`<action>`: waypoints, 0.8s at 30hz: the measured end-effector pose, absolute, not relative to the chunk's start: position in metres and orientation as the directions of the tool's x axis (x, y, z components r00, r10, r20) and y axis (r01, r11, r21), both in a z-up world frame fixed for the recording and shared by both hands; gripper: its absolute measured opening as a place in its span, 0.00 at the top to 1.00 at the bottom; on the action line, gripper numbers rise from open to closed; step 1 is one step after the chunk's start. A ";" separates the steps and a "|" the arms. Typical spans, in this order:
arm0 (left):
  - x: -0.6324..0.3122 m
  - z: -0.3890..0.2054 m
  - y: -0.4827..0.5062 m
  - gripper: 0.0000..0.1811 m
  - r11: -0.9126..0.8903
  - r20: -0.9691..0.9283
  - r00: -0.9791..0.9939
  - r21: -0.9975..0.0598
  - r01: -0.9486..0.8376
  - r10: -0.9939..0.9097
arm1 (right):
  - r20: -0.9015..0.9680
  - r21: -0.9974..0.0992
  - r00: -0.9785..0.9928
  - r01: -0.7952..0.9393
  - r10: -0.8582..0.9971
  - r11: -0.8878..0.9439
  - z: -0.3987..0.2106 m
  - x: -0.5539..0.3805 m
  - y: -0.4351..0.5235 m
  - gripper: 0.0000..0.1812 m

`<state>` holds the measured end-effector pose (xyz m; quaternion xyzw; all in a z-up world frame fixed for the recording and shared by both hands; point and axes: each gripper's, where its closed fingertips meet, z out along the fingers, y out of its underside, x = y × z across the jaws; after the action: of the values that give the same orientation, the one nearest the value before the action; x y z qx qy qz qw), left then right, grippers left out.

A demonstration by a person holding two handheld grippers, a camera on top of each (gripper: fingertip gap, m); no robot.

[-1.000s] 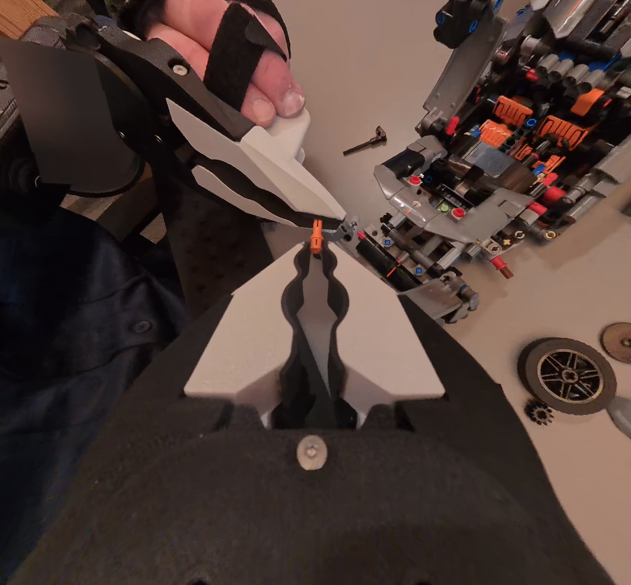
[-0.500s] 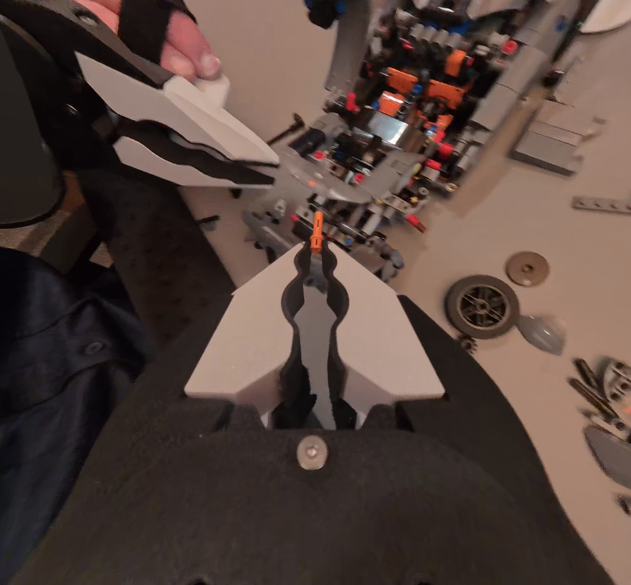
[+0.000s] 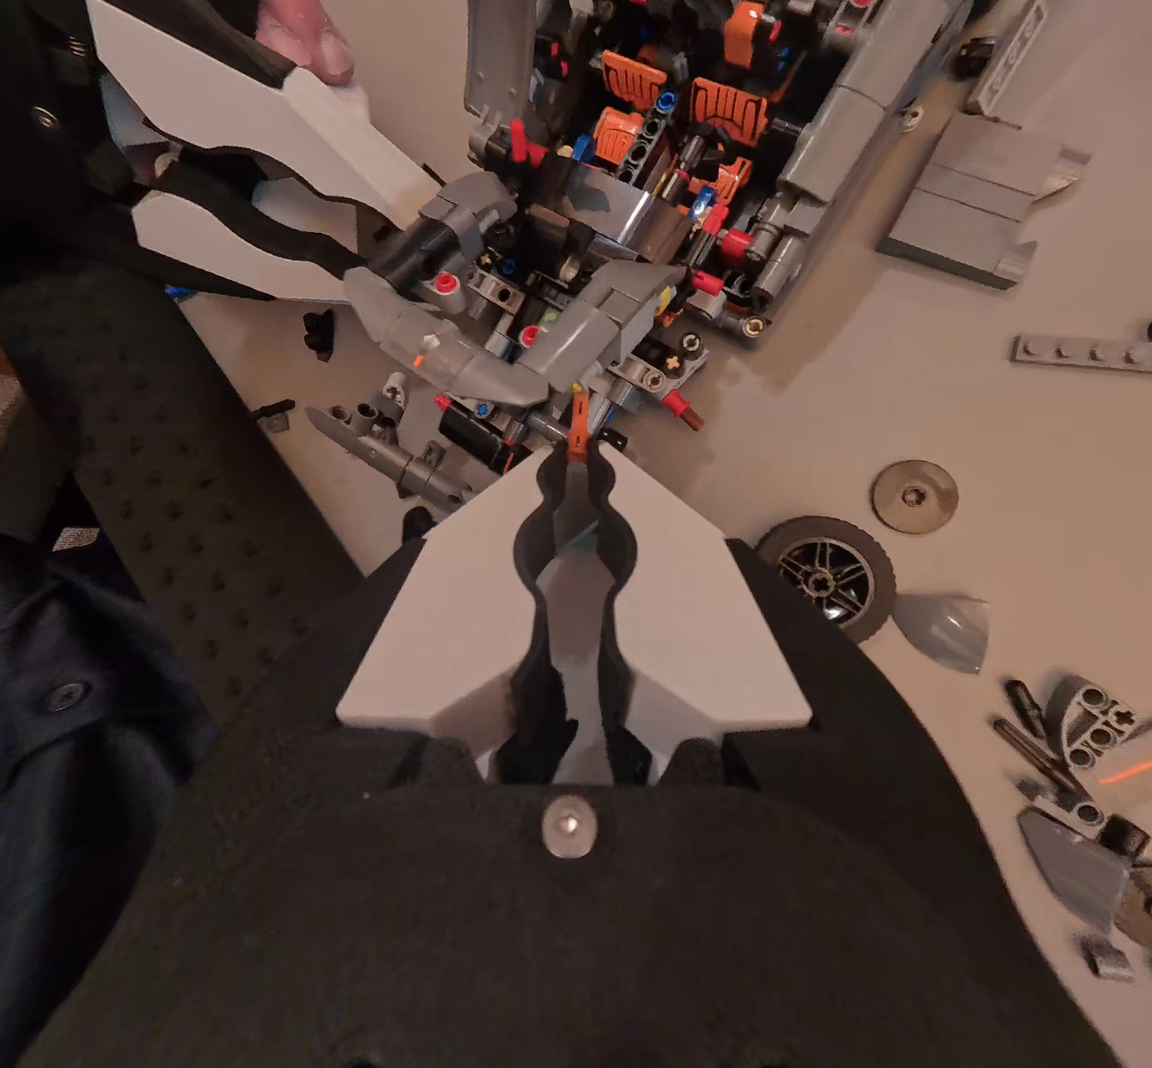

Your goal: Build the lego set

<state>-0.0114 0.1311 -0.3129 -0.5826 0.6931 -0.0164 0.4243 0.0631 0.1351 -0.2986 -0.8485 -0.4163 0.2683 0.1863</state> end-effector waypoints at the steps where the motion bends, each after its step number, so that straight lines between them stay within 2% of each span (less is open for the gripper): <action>1: -0.011 -0.314 0.132 0.88 0.308 -0.562 0.047 -0.519 -0.797 -0.825 | -0.299 -0.530 0.516 0.610 0.803 -0.590 -0.302 0.064 0.135 0.98; 6: -0.009 -0.315 0.135 0.87 0.264 -0.516 0.089 -0.570 -0.779 -0.852 | -0.314 -0.516 0.519 0.610 0.795 -0.601 -0.304 0.065 0.134 0.98; 10: -0.008 -0.315 0.135 0.88 0.282 -0.538 0.078 -0.554 -0.784 -0.840 | -0.248 -0.475 0.532 0.661 0.809 -0.581 -0.307 0.066 0.132 0.98; 24: 0.004 -0.315 0.129 0.90 0.304 -0.547 0.070 -0.563 -0.769 -0.835 | -0.211 -0.450 0.604 0.638 0.769 -0.625 -0.308 0.078 0.140 0.98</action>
<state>0.0037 0.1289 -0.3145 -0.5886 0.6809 -0.0379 0.4341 0.0782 0.1402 -0.3080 -0.8797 -0.3998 0.1959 0.1670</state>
